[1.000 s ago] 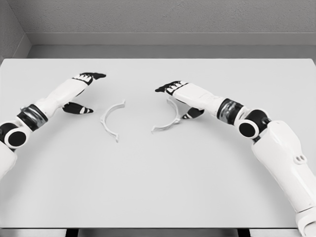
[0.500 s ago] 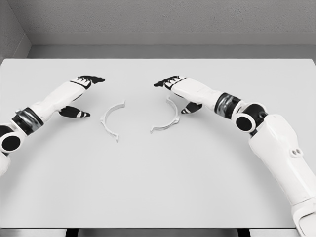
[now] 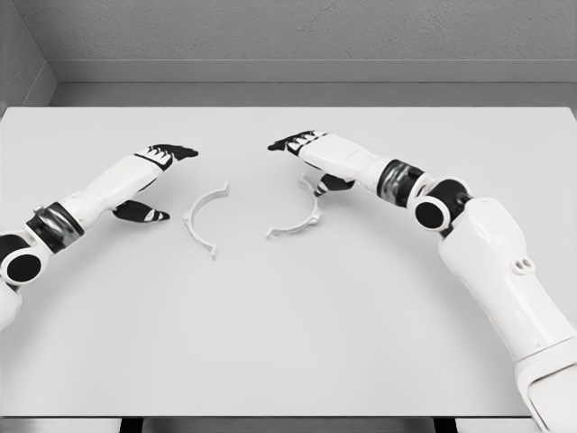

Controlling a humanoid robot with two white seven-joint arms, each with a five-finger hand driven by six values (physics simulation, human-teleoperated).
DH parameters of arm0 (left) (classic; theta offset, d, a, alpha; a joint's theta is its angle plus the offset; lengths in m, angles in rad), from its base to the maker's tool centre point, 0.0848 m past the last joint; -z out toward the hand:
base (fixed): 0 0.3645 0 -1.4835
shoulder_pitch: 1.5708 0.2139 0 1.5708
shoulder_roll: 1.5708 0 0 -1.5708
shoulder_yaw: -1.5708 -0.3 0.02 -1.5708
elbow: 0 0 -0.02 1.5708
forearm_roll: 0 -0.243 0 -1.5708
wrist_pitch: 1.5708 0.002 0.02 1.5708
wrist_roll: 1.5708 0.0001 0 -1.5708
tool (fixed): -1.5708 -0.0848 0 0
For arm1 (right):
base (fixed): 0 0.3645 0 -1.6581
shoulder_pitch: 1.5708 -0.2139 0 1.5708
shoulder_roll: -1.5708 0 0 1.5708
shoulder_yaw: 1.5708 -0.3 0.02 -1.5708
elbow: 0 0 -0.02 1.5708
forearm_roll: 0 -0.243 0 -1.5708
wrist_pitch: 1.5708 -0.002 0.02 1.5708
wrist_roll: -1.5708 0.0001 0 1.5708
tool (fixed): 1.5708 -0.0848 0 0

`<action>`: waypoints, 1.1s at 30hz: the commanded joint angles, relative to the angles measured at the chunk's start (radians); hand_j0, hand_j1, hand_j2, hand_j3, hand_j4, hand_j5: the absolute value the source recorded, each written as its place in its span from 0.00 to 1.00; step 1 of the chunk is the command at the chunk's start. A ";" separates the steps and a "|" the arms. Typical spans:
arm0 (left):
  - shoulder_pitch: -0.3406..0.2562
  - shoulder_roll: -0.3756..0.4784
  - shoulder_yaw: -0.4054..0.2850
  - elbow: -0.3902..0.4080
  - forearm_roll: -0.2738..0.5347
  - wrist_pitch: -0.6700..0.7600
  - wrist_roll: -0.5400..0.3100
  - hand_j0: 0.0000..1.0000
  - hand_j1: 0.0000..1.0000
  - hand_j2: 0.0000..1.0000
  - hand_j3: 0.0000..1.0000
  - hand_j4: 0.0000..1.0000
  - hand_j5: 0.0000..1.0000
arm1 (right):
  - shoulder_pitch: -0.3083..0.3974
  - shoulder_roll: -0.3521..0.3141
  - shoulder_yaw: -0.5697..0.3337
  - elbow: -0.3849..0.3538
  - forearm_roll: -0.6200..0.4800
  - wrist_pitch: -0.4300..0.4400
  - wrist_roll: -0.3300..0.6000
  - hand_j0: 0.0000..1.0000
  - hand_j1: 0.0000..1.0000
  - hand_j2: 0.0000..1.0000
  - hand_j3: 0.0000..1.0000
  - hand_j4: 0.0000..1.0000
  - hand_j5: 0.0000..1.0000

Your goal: Assemble PVC drainage pipe clamps

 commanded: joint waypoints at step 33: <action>0.005 0.001 0.001 -0.013 0.007 0.000 0.001 1.00 1.00 1.00 1.00 1.00 1.00 | -0.097 0.117 0.003 0.208 0.025 -0.005 -0.002 1.00 1.00 1.00 1.00 1.00 1.00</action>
